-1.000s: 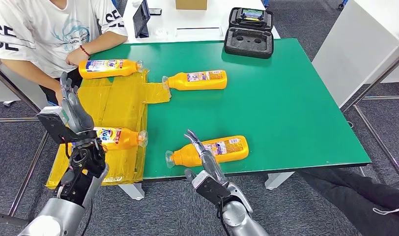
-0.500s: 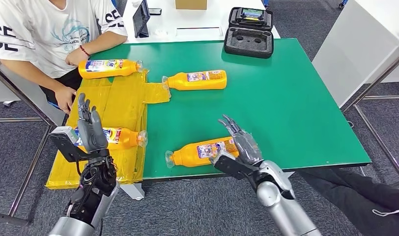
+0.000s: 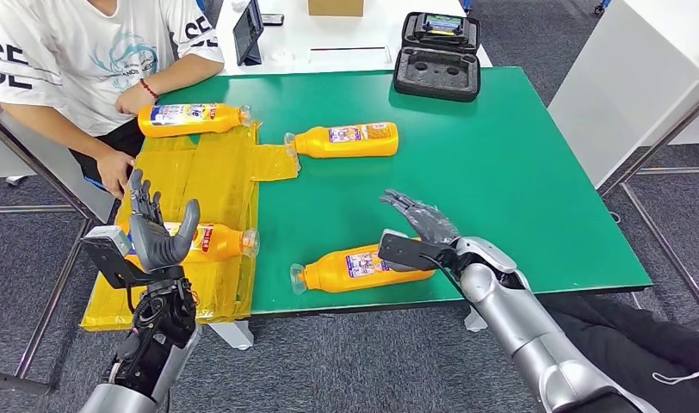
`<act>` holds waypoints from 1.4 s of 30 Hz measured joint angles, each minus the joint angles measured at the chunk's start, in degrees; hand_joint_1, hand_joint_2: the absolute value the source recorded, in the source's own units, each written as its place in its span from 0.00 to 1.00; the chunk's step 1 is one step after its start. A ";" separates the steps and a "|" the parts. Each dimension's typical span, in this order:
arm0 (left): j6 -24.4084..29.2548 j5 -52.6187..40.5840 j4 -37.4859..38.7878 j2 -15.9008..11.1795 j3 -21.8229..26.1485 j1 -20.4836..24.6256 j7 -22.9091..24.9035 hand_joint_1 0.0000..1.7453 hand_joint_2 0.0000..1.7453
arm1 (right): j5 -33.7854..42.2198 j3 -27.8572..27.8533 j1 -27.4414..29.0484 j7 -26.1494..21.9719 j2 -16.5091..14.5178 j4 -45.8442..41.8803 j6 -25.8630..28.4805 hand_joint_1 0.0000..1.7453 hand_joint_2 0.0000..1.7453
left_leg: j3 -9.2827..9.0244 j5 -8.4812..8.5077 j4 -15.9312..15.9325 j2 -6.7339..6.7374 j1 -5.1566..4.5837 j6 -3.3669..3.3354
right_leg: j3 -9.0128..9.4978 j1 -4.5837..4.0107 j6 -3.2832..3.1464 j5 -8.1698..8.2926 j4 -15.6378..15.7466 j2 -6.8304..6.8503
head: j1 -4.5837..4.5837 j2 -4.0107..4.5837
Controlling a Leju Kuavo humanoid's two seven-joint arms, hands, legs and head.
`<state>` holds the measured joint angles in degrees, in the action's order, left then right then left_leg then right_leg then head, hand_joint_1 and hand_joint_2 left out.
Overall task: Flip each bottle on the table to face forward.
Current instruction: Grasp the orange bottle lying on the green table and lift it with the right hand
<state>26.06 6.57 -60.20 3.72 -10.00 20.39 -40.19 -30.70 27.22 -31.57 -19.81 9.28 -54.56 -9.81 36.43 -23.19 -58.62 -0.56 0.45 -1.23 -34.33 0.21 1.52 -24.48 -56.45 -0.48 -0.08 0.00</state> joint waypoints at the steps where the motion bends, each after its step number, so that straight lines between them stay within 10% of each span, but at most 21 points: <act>1: 0.01 -0.10 0.06 -0.05 -0.01 0.00 0.00 0.00 1.00 | -0.03 0.64 -0.62 -0.28 -0.10 1.05 -0.45 0.00 1.00 | 0.00 0.00 0.00 0.00 0.00 0.00 | 0.00 0.00 0.00 0.00 0.00 0.00 | 0.00 0.00; 42: 0.87 0.49 1.90 -0.12 -0.03 -0.83 0.00 0.00 1.00 | 3.20 17.50 -12.86 -7.53 -4.05 21.59 -11.10 0.00 1.00 | 0.00 0.03 -0.01 0.00 0.01 -0.03 | -0.01 -0.01 0.01 0.01 0.00 0.00 | 0.01 0.00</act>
<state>26.93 7.05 -58.30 3.60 -10.03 19.57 -40.19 -27.50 44.71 -44.43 -27.34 5.23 -32.98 -20.91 36.43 -23.16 -58.63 -0.56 0.46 -1.26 -34.34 0.19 1.53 -24.47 -56.45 -0.47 -0.08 0.00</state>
